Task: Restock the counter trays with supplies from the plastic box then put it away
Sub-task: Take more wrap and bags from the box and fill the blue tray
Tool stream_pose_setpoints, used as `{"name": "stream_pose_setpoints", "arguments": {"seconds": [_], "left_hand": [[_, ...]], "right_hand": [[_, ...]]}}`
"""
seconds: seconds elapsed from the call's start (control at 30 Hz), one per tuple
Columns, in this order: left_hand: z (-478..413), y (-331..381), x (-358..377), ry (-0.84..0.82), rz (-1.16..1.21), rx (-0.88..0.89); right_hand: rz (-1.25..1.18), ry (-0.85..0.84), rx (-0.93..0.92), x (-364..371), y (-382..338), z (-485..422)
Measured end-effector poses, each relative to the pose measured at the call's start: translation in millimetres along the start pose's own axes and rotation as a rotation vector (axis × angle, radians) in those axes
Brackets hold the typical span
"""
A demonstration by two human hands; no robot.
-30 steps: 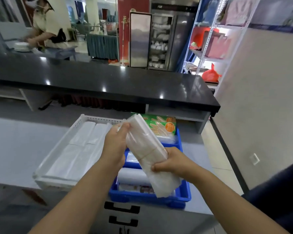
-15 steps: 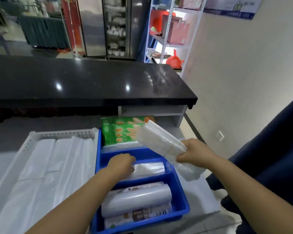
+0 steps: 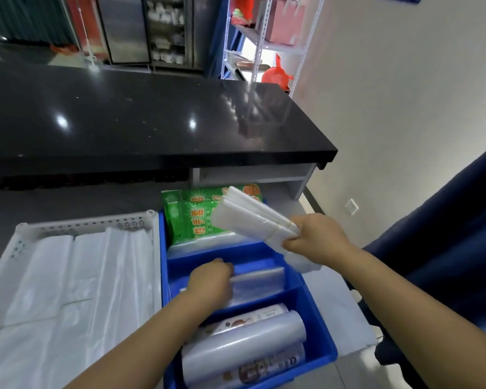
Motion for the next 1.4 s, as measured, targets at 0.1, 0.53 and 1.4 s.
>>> {"name": "stream_pose_setpoints", "arguments": {"seconds": [0.1,0.53,1.4], "left_hand": [[10.8,0.8,-3.0,-0.037,0.088,0.005],[54.4,11.7,-6.3,-0.208,0.170,-0.151],[49.8,-4.5,-25.0,0.103,0.078,-0.265]], "right_hand": [[0.087,-0.019,-0.128,9.8,-29.0,-10.1],[0.292,-0.529,-0.317,122.4,-49.5,-27.5],[0.261,-0.196,-0.538,93.1,-32.2,-22.2]]}}
Point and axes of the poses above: each hand's wrist, its own z-axis away from the middle knuckle, its own x-axis out of the palm, y = z × x, the point moved 9 cm from there along -z, towards the middle knuckle, and after that the axes turned 13 degrees about -z, right-handed, at the moved point
